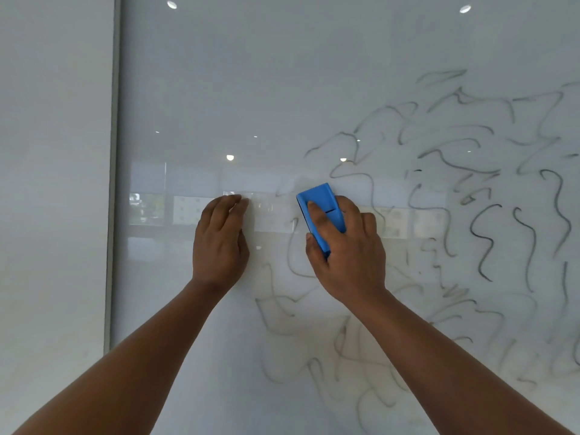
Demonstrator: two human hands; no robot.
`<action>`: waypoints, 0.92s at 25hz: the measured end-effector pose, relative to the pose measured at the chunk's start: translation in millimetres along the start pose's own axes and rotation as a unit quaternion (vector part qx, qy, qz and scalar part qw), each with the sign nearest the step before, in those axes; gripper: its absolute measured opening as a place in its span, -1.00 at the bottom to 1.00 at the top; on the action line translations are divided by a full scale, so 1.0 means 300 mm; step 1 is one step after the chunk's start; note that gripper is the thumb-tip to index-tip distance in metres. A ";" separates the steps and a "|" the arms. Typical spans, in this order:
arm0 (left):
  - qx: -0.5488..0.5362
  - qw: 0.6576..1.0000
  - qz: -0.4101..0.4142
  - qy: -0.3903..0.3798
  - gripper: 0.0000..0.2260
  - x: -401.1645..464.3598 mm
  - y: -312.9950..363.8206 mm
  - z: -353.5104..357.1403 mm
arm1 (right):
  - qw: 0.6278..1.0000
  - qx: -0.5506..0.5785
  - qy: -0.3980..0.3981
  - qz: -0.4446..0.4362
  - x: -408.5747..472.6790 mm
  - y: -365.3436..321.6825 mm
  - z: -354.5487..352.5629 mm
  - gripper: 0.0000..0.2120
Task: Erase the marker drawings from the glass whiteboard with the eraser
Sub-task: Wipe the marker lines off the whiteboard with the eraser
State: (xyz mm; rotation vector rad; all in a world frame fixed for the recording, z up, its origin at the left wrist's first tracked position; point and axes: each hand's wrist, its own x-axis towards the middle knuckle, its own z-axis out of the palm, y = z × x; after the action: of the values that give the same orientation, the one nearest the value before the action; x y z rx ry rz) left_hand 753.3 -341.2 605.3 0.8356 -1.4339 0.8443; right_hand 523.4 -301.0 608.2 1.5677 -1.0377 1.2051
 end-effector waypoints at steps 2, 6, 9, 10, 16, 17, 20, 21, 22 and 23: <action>0.013 1.000 0.026 0.004 -0.53 -0.001 -0.057 0.011 | 1.000 -0.010 0.012 0.007 0.047 -0.036 0.038 -0.54; -0.006 0.998 0.059 0.010 -0.57 -0.031 -0.089 0.041 | 0.997 -0.004 0.056 0.056 0.155 -0.098 0.084 -0.49; -0.020 0.997 0.065 0.018 -0.59 -0.034 -0.112 0.055 | 0.999 0.021 0.039 -0.022 0.123 -0.169 0.138 -0.44; -0.022 0.997 0.066 0.019 -0.59 -0.033 -0.115 0.056 | 0.998 0.025 0.018 -0.058 0.077 -0.181 0.147 -0.44; -0.023 0.999 0.047 0.015 -0.58 -0.037 -0.102 0.048 | 0.996 0.023 0.075 0.035 0.181 -0.110 0.101 -0.49; -0.023 0.999 0.044 0.013 -0.58 -0.039 -0.099 0.047 | 0.996 0.019 0.075 0.037 0.208 -0.129 0.104 -0.51; -0.028 0.999 0.042 0.017 -0.57 -0.036 -0.103 0.038 | 0.997 0.012 0.040 -0.057 0.099 -0.178 0.140 -0.56; -0.028 0.999 0.042 0.016 -0.56 -0.036 -0.101 0.037 | 0.996 0.010 0.035 -0.078 0.053 -0.162 0.132 -0.57; -0.026 0.999 0.039 0.017 -0.55 -0.038 -0.100 0.034 | 0.996 0.004 0.041 -0.083 0.047 -0.136 0.119 -0.58; -0.024 0.999 0.037 0.017 -0.56 -0.038 -0.096 0.034 | 0.997 -0.006 0.055 -0.063 0.076 -0.114 0.108 -0.59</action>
State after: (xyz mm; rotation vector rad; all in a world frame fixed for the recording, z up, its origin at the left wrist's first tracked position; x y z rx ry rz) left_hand 774.2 -363.6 594.1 0.7315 -1.4565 0.8727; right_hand 568.0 -325.1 620.7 1.5161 -0.8621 1.1828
